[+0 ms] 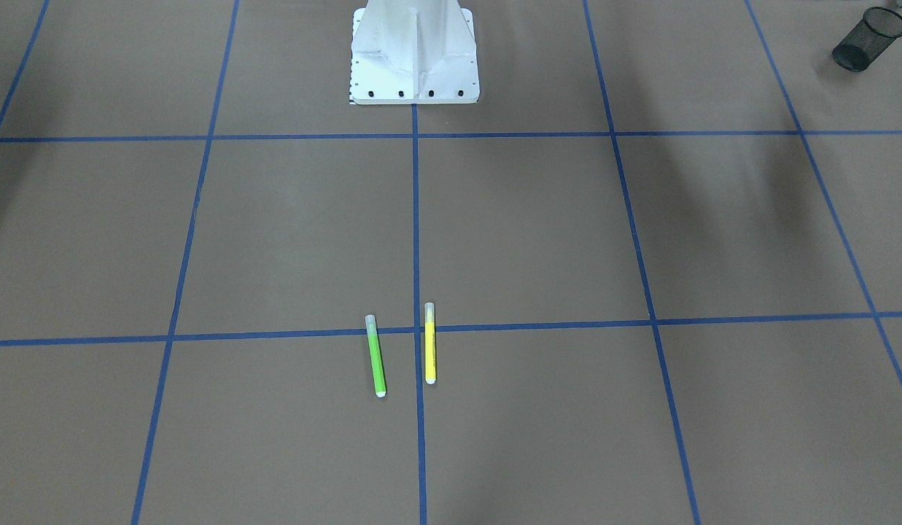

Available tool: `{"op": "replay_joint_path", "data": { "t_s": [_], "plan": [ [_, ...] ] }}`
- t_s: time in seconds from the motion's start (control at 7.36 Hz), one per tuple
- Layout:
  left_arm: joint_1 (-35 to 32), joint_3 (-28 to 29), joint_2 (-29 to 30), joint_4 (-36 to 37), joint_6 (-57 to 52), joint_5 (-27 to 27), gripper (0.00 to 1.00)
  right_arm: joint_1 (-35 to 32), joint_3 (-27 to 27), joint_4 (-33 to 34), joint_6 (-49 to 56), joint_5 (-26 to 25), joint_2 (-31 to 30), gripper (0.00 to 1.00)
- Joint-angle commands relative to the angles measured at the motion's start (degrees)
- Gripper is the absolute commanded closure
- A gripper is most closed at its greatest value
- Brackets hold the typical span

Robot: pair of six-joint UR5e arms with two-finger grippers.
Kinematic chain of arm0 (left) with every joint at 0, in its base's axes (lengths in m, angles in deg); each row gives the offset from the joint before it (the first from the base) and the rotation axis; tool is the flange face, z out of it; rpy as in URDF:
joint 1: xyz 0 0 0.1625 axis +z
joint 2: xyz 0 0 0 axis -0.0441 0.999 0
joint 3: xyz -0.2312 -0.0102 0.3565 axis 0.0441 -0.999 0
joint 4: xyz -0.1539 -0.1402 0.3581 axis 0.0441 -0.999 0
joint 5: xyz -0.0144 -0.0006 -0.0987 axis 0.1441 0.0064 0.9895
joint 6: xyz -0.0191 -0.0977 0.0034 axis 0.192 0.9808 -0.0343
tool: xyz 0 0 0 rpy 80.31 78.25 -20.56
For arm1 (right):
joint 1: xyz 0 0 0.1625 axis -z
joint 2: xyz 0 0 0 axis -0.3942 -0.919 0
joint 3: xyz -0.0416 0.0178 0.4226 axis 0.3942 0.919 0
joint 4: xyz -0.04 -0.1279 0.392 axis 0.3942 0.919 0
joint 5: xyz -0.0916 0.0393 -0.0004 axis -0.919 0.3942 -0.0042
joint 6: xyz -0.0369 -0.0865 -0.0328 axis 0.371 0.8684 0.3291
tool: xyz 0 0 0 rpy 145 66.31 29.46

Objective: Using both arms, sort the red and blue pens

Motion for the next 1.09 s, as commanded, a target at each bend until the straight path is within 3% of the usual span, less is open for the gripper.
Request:
{"op": "replay_joint_path", "data": {
  "t_s": [0.0, 0.95],
  "plan": [
    [-1.54, 4.43, -0.28, 0.02, -0.41, -0.74, 1.00, -0.05, 0.09, -0.01, -0.03, 0.12, -0.18, 1.00],
    [-2.33, 10.52, 0.15, -0.07, 0.38, -0.57, 1.00, 0.04, 2.02, -2.21, -0.11, 0.47, 0.17, 1.00]
  ]
}}
